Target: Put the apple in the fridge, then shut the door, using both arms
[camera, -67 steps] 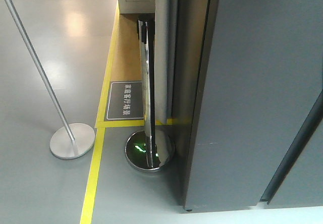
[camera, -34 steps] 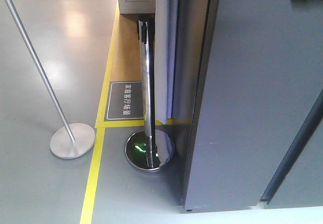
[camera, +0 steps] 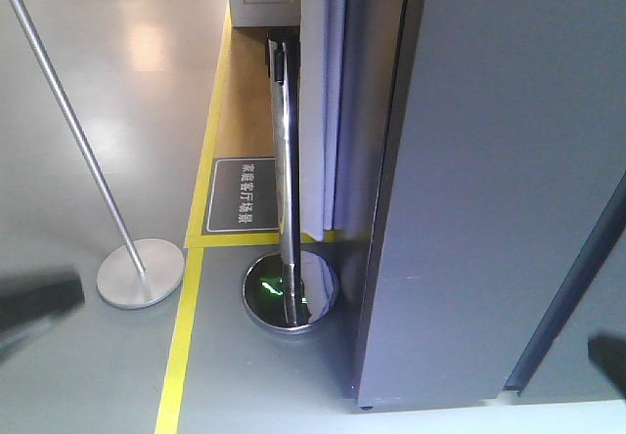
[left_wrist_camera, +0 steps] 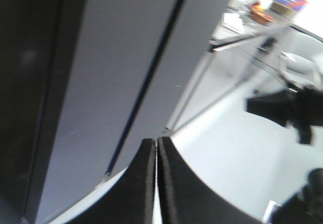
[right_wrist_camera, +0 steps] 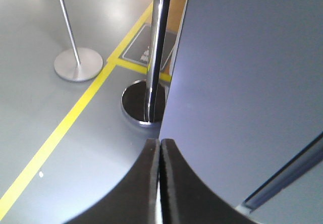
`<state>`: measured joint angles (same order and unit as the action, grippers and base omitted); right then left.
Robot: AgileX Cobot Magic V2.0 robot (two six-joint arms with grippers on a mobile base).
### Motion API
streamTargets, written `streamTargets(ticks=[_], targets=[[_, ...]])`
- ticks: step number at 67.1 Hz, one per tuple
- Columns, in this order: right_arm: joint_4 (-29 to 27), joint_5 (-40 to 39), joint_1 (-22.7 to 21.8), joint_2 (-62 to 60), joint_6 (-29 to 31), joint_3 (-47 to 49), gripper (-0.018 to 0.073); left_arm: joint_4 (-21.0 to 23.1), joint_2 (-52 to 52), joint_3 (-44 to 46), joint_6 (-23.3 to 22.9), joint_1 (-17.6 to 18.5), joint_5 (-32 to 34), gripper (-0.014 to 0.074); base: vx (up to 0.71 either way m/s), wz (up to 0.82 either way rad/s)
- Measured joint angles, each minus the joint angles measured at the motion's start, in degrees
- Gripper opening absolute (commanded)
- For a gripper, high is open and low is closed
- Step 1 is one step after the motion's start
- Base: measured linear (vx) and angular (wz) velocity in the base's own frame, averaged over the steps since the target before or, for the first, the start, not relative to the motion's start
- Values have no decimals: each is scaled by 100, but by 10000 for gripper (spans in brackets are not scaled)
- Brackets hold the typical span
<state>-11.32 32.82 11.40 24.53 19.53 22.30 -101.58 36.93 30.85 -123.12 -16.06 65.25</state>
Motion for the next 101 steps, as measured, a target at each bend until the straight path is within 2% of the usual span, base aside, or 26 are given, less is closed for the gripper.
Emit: streamTargets(ticks=[12, 17, 38, 45, 56, 61, 69, 75, 84, 87, 91, 95, 101], targets=[[-12, 9, 0, -366, 0, -277, -6, 98, -393, -549, 0, 0, -526, -8, 0, 0], [-12, 34, 0, -372, -5, -295, -6, 481, -426, -557, 0, 0, -613, -8, 0, 0], [-22, 45, 0, -372, -5, -302, -6, 2725, -432, -557, 0, 0, -652, -8, 0, 0], [-22, 45, 0, -372, -5, -302, -6, 2968, -432, -557, 0, 0, -561, -8, 0, 0], [-22, 45, 0, -372, -5, -302, -6, 3045, -432, -557, 0, 0, -439, -8, 0, 0], [-22, 45, 0, -372, -5, -302, -6, 3289, -432, -557, 0, 0, -507, -8, 0, 0], [-22, 45, 0, -372, -5, -302, -6, 4205, -432, -557, 0, 0, -744, -8, 0, 0], [-22, 45, 0, -372, -5, -302, -6, 5189, -432, -557, 0, 0, -881, -8, 0, 0], [-22, 45, 0, -372, -5, -302, -6, 6442, -432, -557, 0, 0, -956, -8, 0, 0], [-22, 45, 0, -372, -5, -302, -6, 6684, -432, -557, 13, 0, -956, -8, 0, 0], [-22, 45, 0, -372, -5, -302, -6, 6815, -432, -557, 123, 0, -956, -8, 0, 0], [-22, 45, 0, -372, -5, -302, -6, 6722, -432, -557, 464, 12, -1007, -8, 0, 0], [-22, 45, 0, -372, -5, -302, -6, 6332, -432, -557, 1501, 102, -1104, -8, 0, 0]])
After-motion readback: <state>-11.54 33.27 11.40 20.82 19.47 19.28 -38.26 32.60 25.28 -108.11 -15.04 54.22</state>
